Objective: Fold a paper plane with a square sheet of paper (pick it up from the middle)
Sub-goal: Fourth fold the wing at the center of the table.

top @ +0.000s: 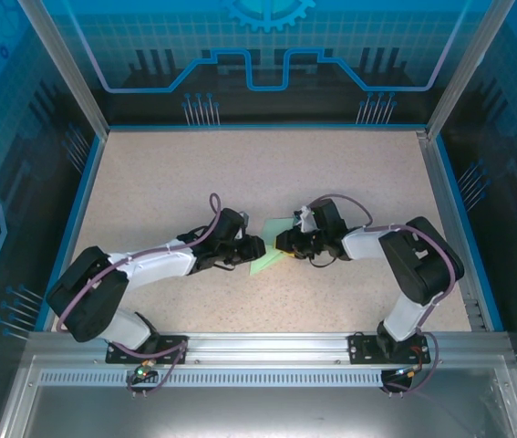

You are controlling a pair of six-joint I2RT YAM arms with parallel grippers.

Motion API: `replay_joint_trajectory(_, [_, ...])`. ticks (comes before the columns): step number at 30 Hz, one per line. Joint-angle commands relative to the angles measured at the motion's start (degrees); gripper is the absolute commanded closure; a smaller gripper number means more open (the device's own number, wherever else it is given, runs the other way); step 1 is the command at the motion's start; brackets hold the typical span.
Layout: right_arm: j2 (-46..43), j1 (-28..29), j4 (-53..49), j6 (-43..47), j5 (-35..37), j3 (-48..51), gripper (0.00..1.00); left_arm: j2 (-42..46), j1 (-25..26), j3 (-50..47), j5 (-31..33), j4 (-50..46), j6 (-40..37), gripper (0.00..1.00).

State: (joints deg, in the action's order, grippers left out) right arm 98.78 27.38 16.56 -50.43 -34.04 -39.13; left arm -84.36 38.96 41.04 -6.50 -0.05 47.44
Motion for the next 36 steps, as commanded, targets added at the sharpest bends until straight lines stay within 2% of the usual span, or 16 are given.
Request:
replay_joint_trajectory(1, [1.71, 1.08, -2.44, 4.66, -3.45, -2.48, 0.72, 1.78, 0.22, -0.96, 1.66, -1.72, -1.3, 0.62])
replay_joint_trajectory(5, [2.37, 1.09, -5.04, 6.97, -3.27, -3.83, 0.75, 2.27, 0.19, -1.05, 2.61, -2.51, -1.25, 0.61])
replay_joint_trajectory(9, [2.65, 1.11, -5.74, 5.84, -1.62, -4.52, 0.87, 2.95, 0.15, -1.57, 3.28, -2.72, -1.04, 0.58])
replay_joint_trajectory(12, [1.51, 1.1, -5.83, 3.87, 1.09, -3.77, 0.95, 3.78, 0.15, -2.0, 4.24, -3.03, -0.77, 0.52])
replay_joint_trajectory(15, [-2.14, 1.05, -6.41, 1.45, 4.51, -2.13, 0.99, 5.07, 0.15, -2.77, 5.47, -3.2, -0.74, 0.41])
replay_joint_trajectory(19, [-10.11, 1.89, -11.75, -0.35, 10.98, -0.54, 1.0, 7.39, 0.11, -4.02, 6.63, -2.7, -1.77, 0.32])
replay_joint_trajectory(25, [-19.19, 5.08, -21.08, -1.04, 20.15, -2.72, 1.0, 13.01, -1.21, -6.04, 9.04, -2.75, -3.25, 0.24])
replay_joint_trajectory(31, [-19.52, 7.98, -26.02, -2.57, 25.85, -6.66, 0.99, 20.44, -2.31, -9.31, 11.53, -2.57, -4.51, 0.17])
replay_joint_trajectory(36, [-16.55, 9.74, -23.74, -7.16, 26.98, -6.78, 0.99, 21.79, -2.31, -11.78, 9.87, 0.47, -9.52, 0.12])
